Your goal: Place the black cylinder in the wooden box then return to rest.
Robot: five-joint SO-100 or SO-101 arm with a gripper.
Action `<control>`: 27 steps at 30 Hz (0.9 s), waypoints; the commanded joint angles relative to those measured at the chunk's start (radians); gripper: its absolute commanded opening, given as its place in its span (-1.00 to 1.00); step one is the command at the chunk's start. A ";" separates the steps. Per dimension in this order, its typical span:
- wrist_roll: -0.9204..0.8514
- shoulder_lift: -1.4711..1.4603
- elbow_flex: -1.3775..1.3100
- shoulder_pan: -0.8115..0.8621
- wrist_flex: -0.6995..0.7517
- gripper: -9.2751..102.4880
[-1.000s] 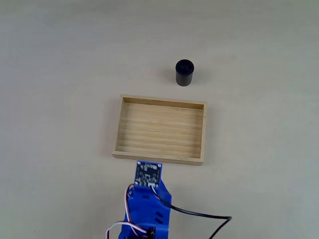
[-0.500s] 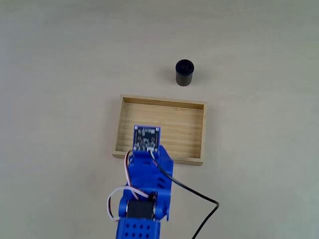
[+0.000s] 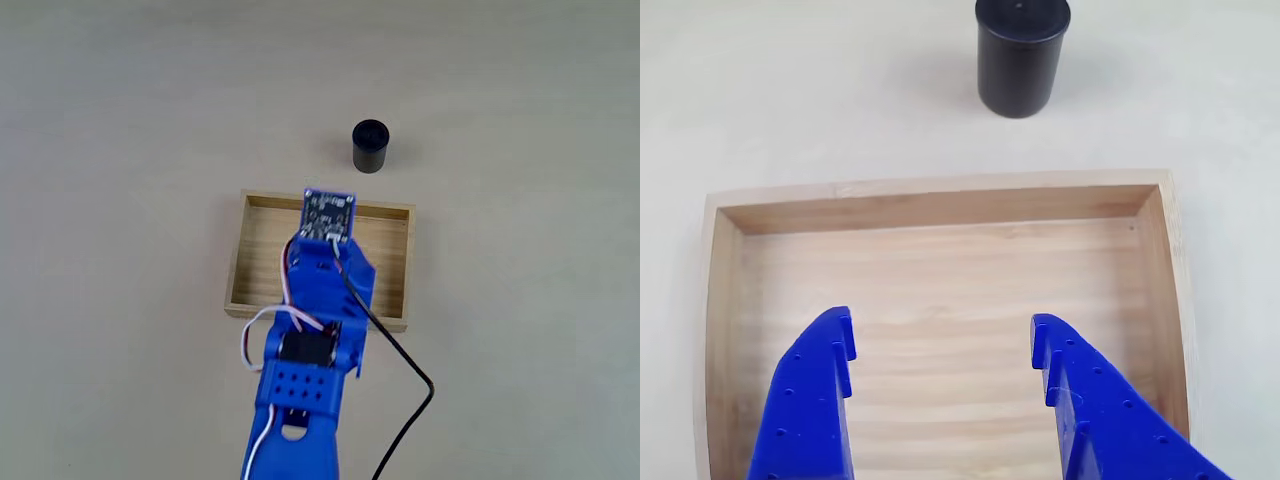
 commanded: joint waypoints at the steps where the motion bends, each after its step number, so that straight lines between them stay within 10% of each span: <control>1: -0.002 0.077 -0.216 0.005 -0.058 -0.33; 27: 0.048 0.540 -0.724 0.069 -0.083 -0.29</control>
